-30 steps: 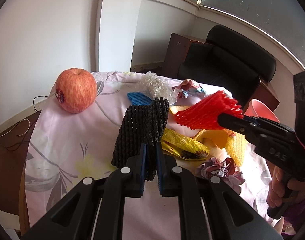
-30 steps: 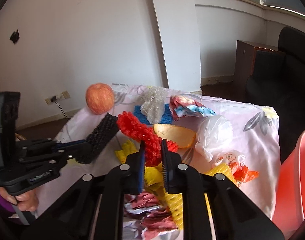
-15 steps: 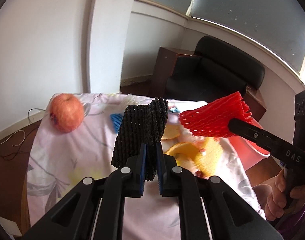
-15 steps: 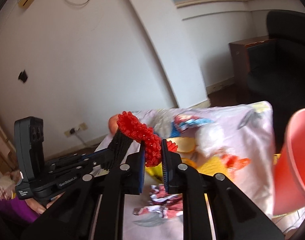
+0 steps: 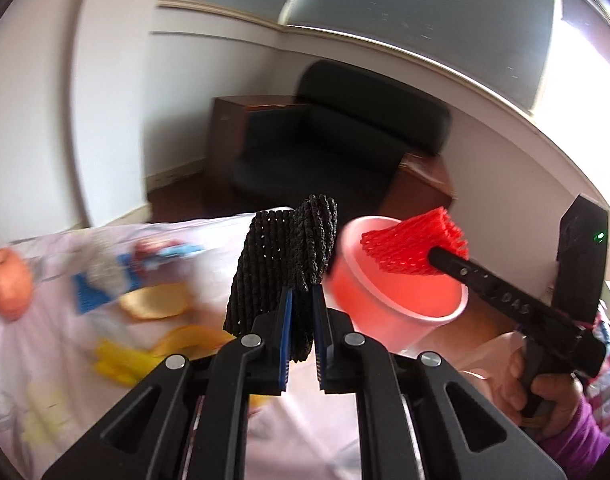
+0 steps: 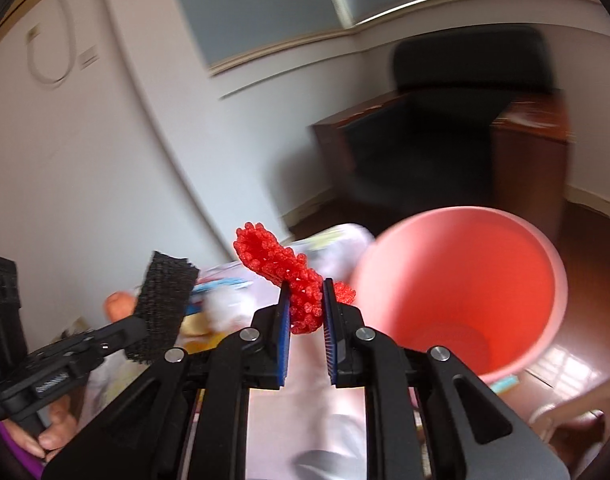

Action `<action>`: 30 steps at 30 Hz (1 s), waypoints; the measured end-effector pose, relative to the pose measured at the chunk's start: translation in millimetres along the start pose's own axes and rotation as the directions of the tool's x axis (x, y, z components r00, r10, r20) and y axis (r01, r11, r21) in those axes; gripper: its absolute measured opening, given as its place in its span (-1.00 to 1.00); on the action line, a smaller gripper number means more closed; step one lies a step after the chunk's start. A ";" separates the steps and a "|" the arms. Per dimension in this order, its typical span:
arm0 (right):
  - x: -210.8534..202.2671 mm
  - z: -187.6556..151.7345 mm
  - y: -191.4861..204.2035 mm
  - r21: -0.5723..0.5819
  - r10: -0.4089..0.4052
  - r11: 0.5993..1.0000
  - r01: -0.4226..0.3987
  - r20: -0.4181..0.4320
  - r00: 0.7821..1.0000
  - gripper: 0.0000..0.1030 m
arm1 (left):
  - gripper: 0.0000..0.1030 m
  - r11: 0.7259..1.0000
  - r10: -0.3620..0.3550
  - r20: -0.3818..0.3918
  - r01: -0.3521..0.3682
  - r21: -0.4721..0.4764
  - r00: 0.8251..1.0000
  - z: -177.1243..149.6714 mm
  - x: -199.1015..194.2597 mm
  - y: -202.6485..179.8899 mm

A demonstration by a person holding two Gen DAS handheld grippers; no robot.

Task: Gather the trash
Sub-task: 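Carry both nets over the pink bucket and open both grippers to drop them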

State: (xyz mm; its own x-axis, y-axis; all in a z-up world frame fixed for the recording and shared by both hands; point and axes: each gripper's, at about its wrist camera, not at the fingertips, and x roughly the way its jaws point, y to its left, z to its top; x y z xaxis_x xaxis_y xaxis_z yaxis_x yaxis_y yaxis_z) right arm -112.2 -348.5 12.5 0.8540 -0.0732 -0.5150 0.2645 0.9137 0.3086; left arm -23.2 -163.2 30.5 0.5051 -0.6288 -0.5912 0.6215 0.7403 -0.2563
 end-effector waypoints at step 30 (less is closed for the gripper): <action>31.6 -1.4 -101.0 0.144 -0.180 0.972 0.184 -0.045 0.983 -0.58 | -0.57 0.993 -0.111 -0.226 0.120 0.023 0.968 18.3 168.4 -93.0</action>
State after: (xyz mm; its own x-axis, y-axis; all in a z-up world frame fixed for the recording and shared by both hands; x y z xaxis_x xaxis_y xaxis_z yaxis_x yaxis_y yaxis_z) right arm -112.6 -442.6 -36.0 0.7717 -0.2181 -0.5974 0.4788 0.8175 0.3200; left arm 15.0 -342.3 -31.2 0.2845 -0.6373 -0.7162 0.6909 0.6542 -0.3077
